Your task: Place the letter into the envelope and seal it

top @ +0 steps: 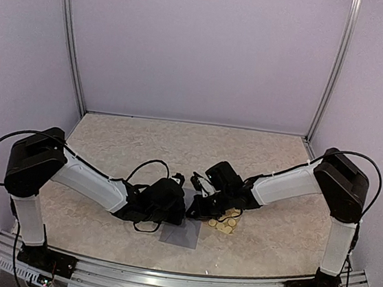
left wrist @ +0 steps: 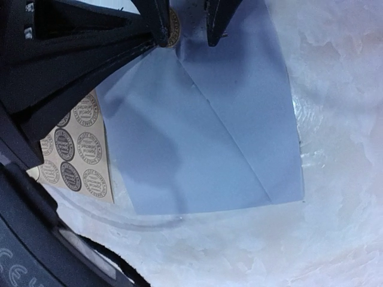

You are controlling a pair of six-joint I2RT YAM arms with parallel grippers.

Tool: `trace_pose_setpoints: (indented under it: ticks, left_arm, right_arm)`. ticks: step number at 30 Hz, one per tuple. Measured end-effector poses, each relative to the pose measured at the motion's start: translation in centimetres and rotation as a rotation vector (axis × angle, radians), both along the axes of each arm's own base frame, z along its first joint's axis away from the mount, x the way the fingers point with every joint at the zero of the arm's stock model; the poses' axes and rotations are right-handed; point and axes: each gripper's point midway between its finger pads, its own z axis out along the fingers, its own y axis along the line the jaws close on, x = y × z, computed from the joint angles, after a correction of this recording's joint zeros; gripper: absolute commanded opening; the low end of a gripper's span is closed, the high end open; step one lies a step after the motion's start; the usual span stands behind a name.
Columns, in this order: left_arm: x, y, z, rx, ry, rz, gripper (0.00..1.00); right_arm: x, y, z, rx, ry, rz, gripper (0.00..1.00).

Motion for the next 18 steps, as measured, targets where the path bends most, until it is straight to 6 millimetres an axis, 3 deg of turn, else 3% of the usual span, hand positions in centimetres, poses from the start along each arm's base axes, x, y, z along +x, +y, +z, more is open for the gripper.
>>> trace_pose_setpoints:
  ticks: [9, 18]
  left_arm:
    - [-0.7, 1.9, 0.1, 0.082, 0.020, 0.013, 0.12]
    - [-0.6, 1.0, 0.9, -0.001, 0.038, -0.004, 0.06]
  right_arm:
    - [0.2, 0.1, 0.0, -0.002, -0.007, -0.007, 0.00]
    - [0.3, 0.1, 0.0, -0.002, -0.008, -0.008, 0.00]
